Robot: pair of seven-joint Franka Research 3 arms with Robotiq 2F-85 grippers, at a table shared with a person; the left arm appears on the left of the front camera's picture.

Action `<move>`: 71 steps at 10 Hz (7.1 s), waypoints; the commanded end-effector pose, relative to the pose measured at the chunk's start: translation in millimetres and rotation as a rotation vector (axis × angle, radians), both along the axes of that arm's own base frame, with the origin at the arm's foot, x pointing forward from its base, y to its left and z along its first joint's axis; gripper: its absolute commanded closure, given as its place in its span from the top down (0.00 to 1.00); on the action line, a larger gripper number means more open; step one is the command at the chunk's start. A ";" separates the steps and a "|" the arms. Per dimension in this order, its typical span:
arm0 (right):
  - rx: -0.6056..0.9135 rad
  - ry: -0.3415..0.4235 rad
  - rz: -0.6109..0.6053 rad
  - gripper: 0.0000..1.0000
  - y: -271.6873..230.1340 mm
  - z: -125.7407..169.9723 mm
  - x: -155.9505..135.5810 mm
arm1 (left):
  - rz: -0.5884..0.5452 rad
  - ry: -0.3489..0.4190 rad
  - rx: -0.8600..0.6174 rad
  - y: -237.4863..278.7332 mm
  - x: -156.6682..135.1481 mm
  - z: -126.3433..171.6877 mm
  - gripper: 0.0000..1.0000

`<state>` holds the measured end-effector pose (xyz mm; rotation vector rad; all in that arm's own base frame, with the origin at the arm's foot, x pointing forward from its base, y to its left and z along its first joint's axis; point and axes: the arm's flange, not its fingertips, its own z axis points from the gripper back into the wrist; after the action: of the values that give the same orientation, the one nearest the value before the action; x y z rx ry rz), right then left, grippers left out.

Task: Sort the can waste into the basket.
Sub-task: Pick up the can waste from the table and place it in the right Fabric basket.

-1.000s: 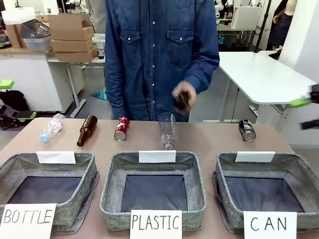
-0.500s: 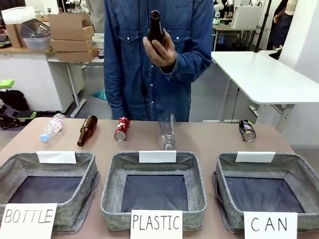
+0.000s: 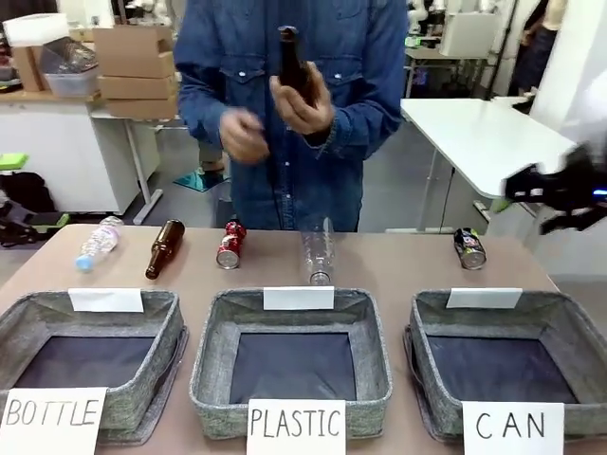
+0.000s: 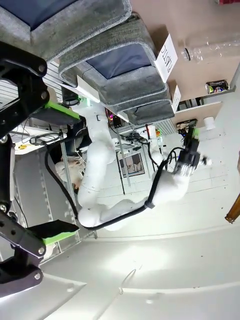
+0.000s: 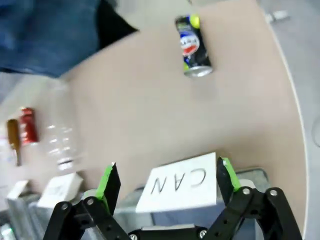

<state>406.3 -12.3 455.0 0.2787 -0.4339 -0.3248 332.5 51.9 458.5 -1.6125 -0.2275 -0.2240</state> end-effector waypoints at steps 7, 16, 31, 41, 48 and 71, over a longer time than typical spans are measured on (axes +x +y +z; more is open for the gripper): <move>-0.149 0.099 0.091 1.00 -9.8 -66.0 75.9 | 0.004 -0.025 -0.025 -2.1 -1.3 1.6 1.00; -0.159 0.193 0.166 1.00 -20.5 -136.1 186.6 | 0.004 -0.025 -0.025 -2.1 -1.3 1.6 1.00; -0.209 0.226 0.125 0.00 -16.5 -138.0 181.8 | 0.004 -0.025 -0.025 -2.1 -1.3 1.6 1.00; -0.215 -0.110 1.117 0.00 -66.0 3.3 -84.3 | 0.004 -0.025 -0.025 -2.1 -1.3 1.6 1.00; -0.492 -0.271 1.674 0.00 -45.9 -33.8 -110.4 | 0.004 -0.025 -0.025 -2.1 -1.3 1.6 1.00; 1.416 -0.065 0.073 1.00 -66.6 39.8 -30.1 | 0.004 -0.025 -0.025 -2.1 -1.3 1.6 1.00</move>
<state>364.7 -61.2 492.0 1.1335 -0.0896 0.3603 332.3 52.4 458.6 -1.6135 -0.2299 -0.2254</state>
